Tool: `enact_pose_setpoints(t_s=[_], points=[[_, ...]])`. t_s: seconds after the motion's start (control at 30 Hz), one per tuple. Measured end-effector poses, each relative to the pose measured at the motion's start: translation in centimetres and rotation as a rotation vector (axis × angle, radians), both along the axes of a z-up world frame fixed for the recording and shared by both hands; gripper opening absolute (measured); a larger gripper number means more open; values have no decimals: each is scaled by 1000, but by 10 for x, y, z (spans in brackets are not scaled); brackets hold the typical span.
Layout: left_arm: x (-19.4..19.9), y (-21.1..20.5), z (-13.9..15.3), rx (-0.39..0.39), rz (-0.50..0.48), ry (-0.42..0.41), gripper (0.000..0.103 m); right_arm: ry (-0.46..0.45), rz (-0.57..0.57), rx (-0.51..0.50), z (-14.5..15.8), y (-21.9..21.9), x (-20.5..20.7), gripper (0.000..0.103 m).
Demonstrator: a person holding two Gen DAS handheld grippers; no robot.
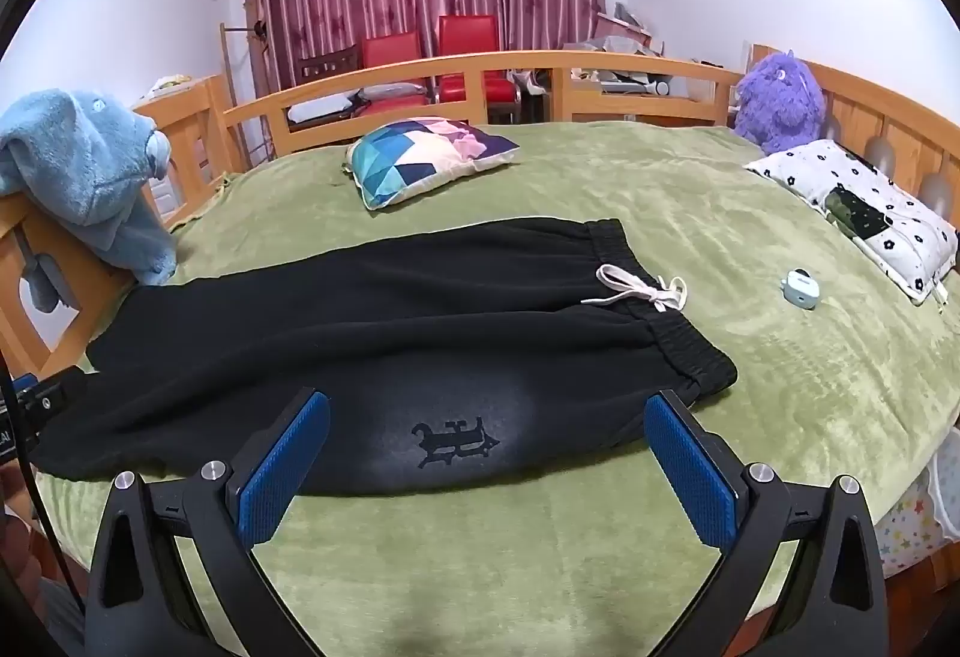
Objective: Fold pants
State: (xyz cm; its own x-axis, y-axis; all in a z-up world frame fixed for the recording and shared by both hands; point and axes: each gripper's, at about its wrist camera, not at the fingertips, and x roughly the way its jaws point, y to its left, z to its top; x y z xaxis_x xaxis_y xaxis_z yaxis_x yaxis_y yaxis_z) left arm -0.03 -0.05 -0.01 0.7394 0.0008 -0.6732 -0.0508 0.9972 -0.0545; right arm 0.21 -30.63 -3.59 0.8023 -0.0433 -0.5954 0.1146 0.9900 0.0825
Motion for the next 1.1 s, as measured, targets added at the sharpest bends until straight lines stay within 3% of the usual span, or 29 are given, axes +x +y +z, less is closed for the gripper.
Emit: enact_pose_setpoints(t_s=[1.1], points=[[-4,0,-1,-9,-7,-2,103,-16,3,0,3,6,-2,103]])
